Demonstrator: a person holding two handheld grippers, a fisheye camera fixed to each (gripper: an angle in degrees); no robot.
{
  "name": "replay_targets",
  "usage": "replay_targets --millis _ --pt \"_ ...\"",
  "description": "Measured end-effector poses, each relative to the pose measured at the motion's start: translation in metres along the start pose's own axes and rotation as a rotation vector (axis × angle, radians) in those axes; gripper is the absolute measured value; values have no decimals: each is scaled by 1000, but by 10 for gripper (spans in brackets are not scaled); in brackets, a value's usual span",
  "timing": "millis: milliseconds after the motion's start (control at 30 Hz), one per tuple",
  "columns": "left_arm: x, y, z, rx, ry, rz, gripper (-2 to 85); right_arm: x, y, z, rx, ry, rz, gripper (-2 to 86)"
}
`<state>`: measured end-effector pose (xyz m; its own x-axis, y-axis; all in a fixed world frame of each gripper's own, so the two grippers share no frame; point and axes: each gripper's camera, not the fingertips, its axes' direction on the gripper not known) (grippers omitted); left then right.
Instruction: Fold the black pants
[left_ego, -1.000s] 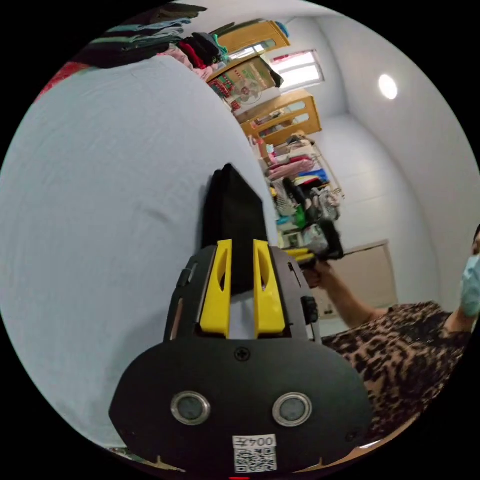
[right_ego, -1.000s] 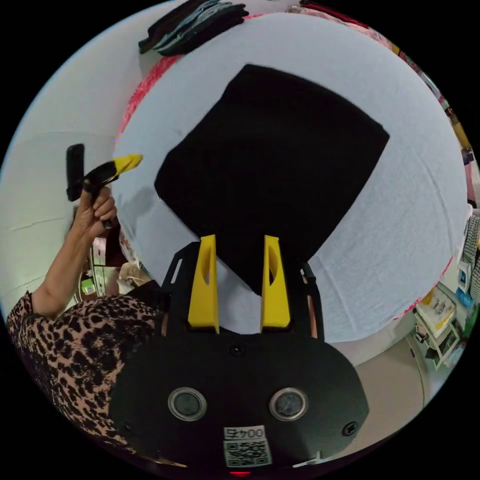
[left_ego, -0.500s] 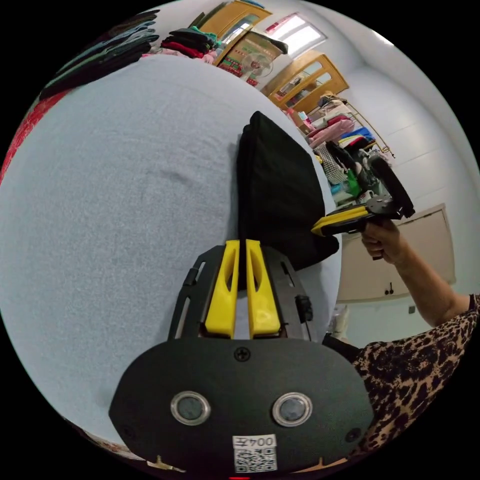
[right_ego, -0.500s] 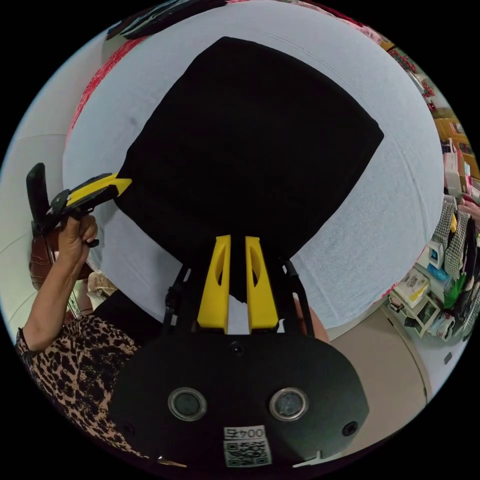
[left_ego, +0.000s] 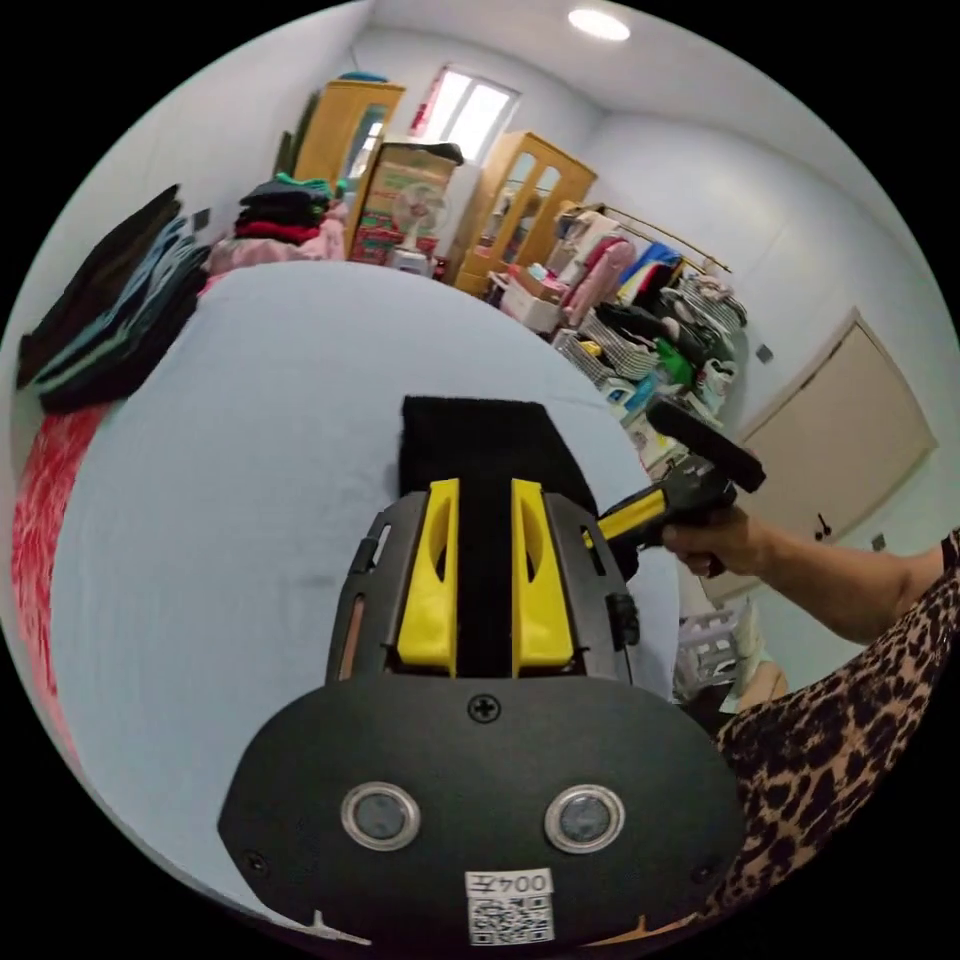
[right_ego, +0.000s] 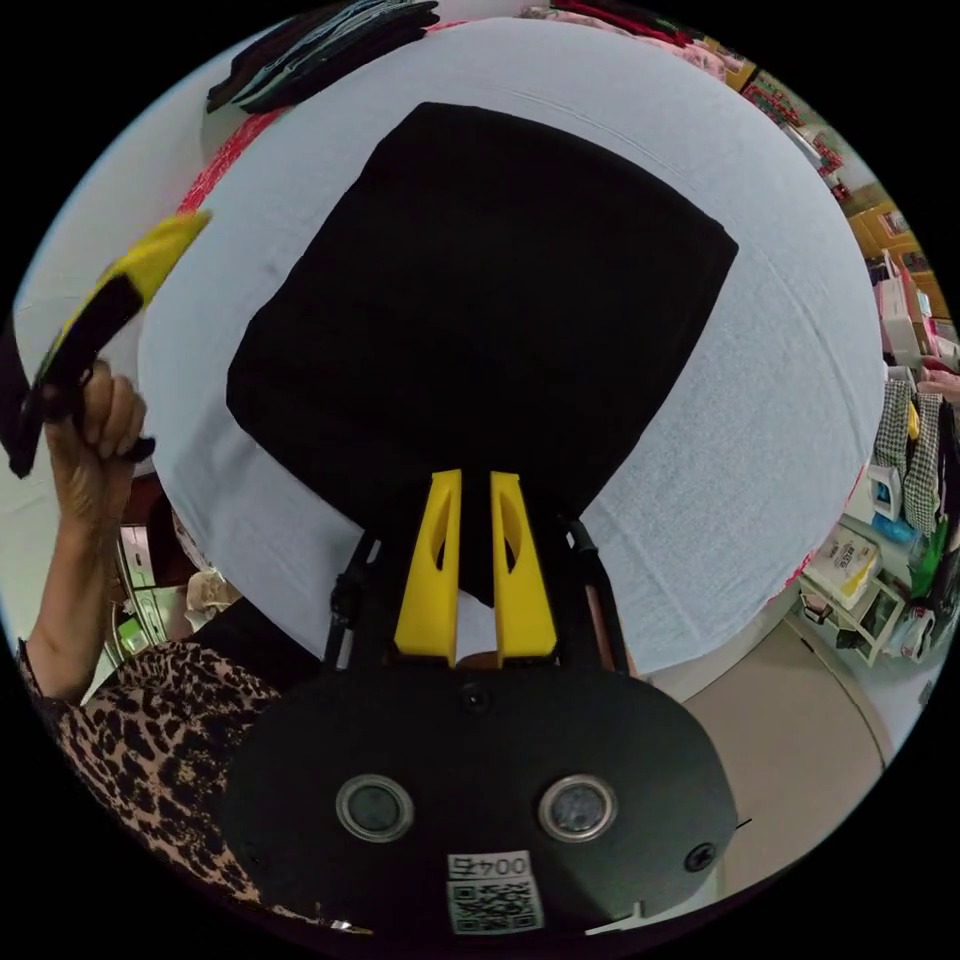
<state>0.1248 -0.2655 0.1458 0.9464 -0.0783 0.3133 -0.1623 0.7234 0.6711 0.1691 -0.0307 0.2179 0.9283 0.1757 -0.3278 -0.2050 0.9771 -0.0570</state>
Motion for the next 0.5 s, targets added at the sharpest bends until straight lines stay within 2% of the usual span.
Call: replay_targets --millis 167,300,333,433,500 --pt "24 -50 84 -107 -53 59 77 10 13 13 64 -7 26 56" --pt "40 -59 156 -263 -168 148 68 29 32 29 181 -63 41 56" --pt "45 -52 158 -182 -198 160 64 32 35 32 192 -70 37 57" --pt "58 -40 164 -114 -252 174 57 57 44 41 216 -188 25 63" --pt "65 -41 170 -117 -278 186 56 99 51 40 309 -420 48 84"
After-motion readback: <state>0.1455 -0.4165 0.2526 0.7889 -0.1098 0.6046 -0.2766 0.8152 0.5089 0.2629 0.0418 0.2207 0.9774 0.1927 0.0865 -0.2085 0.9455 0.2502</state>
